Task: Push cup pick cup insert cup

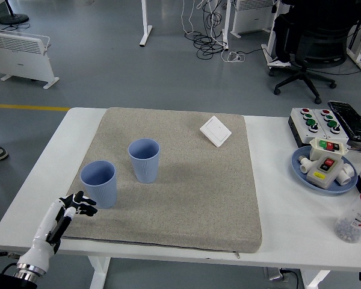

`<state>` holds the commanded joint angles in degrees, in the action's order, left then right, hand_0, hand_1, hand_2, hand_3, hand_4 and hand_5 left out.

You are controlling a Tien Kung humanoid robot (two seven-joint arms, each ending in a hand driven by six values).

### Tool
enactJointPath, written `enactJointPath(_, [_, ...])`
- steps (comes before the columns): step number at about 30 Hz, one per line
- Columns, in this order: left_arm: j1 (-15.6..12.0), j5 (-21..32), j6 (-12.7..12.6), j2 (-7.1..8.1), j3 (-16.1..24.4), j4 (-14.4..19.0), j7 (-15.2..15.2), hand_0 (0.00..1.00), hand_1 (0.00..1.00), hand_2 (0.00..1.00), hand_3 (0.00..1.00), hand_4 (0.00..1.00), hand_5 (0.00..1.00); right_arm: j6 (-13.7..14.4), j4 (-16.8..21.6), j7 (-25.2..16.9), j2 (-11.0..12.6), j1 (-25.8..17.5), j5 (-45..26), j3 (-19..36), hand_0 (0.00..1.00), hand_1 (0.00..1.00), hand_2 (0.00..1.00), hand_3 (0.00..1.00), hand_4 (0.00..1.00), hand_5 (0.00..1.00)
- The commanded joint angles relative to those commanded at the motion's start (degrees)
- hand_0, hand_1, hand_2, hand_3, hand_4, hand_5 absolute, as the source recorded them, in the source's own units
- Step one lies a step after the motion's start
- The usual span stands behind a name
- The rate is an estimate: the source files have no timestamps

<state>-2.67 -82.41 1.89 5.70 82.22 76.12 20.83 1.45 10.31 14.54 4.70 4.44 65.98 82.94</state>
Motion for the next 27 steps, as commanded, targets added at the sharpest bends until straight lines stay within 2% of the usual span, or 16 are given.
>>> enactJointPath(13, [4.02, -3.0, 0.68, -0.92, -1.05, -3.25, -1.69, 0.534, 0.463, 0.444, 0.447, 0.628, 0.998, -0.05, 0.0, -0.04, -0.02, 0.03, 0.0, -0.13, 0.694, 0.597, 0.61, 0.546, 0.109, 0.434])
enactJointPath(14, [4.12, -3.15, 0.7, -0.92, -1.08, -3.39, -1.75, 0.587, 0.477, 0.451, 0.45, 0.629, 0.998, -0.05, 0.0, -0.05, -0.02, 0.03, 0.0, -0.13, 0.694, 0.598, 0.61, 0.546, 0.11, 0.435])
enactJointPath(21, [4.83, -4.36, 1.03, -0.96, -1.45, -4.83, -2.42, 0.582, 0.477, 0.452, 0.452, 0.628, 0.998, -0.05, 0.0, -0.05, -0.02, 0.02, -0.06, -0.19, 0.694, 0.597, 0.61, 0.546, 0.11, 0.433])
enactJointPath(27, [6.52, -5.64, 0.97, -1.09, -1.9, -7.0, -2.22, 0.585, 0.476, 0.452, 0.454, 0.628, 0.998, 0.01, 0.0, 0.04, -0.2, -0.14, 0.04, -0.16, 0.694, 0.598, 0.61, 0.546, 0.11, 0.434])
